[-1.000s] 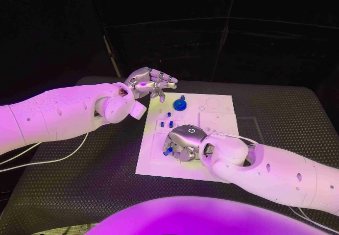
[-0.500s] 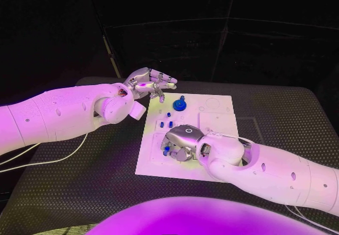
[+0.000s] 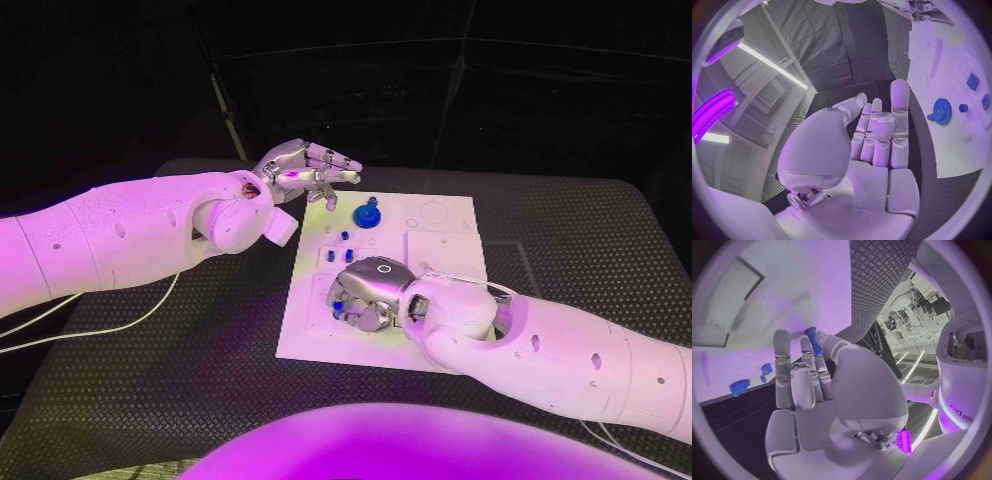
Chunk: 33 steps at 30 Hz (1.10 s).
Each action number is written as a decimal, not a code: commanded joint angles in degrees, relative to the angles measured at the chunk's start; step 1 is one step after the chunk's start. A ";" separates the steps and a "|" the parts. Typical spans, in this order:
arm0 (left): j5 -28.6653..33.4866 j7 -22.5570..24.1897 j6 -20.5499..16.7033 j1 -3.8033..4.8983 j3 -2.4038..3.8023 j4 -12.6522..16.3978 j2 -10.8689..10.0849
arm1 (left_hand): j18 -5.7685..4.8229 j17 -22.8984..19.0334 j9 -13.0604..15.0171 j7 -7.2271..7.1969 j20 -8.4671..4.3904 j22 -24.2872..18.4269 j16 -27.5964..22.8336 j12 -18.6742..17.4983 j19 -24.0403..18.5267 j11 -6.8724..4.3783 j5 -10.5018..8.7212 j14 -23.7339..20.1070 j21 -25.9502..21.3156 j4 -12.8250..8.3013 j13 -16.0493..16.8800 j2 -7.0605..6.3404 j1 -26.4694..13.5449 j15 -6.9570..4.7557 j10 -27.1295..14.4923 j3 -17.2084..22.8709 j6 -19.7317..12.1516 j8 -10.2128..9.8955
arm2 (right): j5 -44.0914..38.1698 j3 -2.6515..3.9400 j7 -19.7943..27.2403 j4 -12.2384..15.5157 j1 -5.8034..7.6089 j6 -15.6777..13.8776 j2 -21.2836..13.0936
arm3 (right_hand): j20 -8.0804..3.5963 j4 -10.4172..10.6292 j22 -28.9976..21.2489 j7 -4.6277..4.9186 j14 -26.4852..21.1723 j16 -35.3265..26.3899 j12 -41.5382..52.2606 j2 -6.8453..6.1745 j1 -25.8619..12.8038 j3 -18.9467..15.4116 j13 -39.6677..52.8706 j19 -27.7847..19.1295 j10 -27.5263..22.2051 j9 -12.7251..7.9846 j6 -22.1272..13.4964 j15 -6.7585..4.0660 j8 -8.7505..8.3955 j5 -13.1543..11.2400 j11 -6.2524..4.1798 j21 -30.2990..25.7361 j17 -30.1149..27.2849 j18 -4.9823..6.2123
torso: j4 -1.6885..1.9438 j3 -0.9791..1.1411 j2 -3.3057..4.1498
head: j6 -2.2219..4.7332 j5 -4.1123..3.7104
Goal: Assemble the parts on the task board
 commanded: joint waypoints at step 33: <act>0.26 0.77 -0.20 0.05 -0.04 -1.27 -0.26 | 0.80 -0.17 0.03 0.00 0.14 -0.10 -0.41 0.36 -0.37 0.13 0.20 -0.31 -0.24 0.16 0.02 -0.05 -0.59 -0.05 -0.49 -0.33 -0.54 -0.18 | 29.32 3.87 -6.23 13.05 0.49 -17.20 -24.31 | -1.79 14.79 2.14 -1.93 3.70 2.37 27.63 1.39 -0.29 -28.31 11.26 4.95 7.29 2.01 -1.76 -2.05 6.81 3.30 -2.91 -0.24 4.56 -0.85 | -1.13 0.19 -0.28 | 1.86 -2.94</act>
